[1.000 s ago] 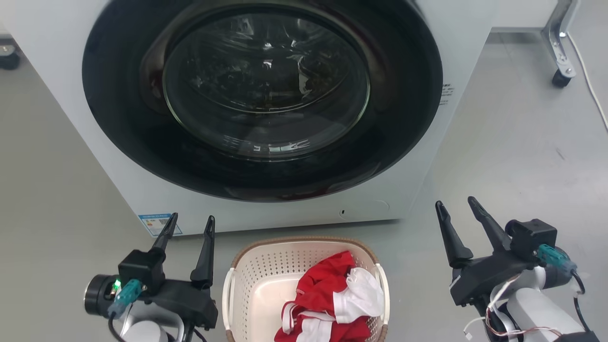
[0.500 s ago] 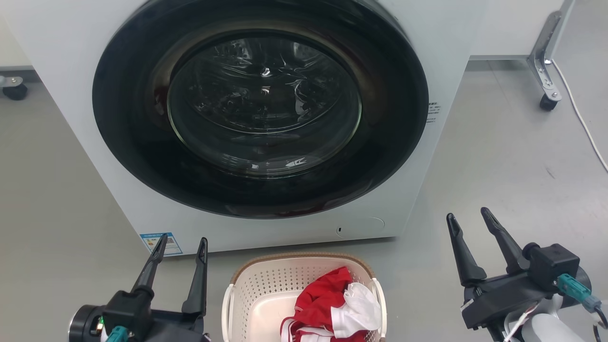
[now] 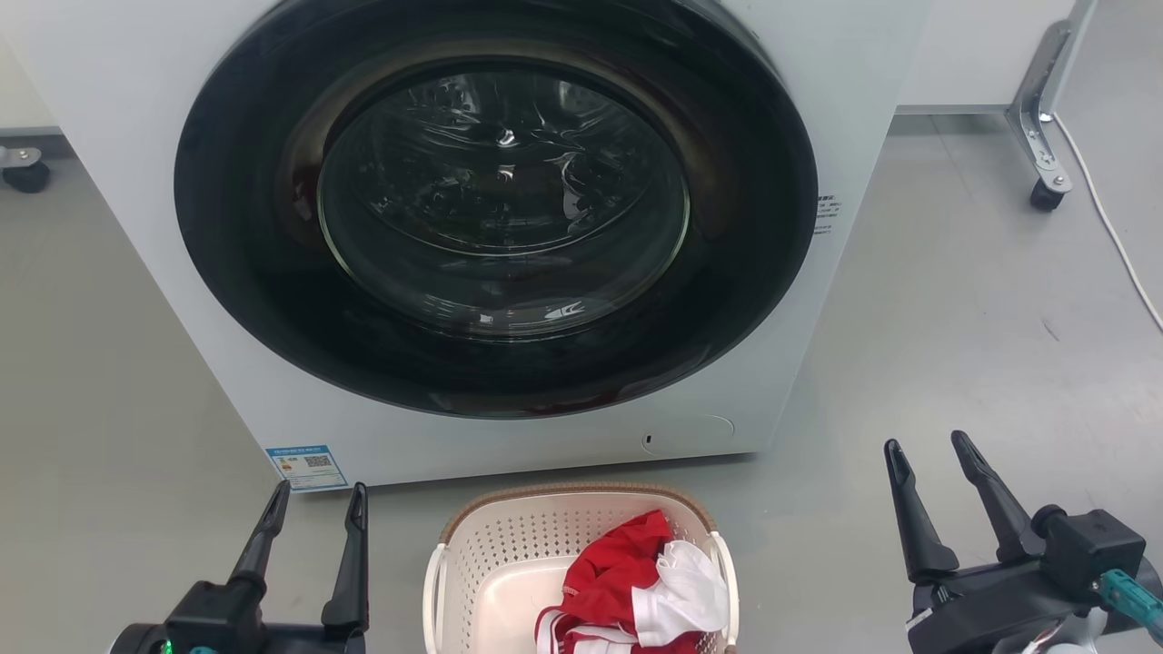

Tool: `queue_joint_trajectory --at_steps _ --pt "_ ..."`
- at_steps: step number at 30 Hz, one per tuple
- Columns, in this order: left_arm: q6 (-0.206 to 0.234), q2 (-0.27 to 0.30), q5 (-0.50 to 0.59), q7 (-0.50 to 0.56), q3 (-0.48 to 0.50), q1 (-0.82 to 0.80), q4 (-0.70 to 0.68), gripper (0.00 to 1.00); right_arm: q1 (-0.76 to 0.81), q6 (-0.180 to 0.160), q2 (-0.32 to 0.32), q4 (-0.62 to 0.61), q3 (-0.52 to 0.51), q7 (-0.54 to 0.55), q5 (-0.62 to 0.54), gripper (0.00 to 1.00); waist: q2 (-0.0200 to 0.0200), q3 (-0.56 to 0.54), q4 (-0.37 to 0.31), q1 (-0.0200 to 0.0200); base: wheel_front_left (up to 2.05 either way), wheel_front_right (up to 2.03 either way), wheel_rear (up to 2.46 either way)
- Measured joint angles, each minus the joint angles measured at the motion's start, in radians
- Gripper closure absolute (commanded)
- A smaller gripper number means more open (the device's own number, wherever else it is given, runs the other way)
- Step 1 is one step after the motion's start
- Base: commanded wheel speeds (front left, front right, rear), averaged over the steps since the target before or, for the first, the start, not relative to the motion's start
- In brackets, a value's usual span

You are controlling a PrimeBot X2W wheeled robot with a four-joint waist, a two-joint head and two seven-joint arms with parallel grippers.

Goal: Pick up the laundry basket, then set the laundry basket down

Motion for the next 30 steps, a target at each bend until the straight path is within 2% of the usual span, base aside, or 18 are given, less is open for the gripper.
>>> queue_joint_trajectory --at_steps 30 --pt "0.001 -0.047 0.04 0.124 0.057 0.026 -0.046 0.0 0.043 -0.001 0.017 -0.054 -0.069 0.024 -0.06 0.0 0.0 0.008 0.004 0.0001 0.0 0.0 0.0"
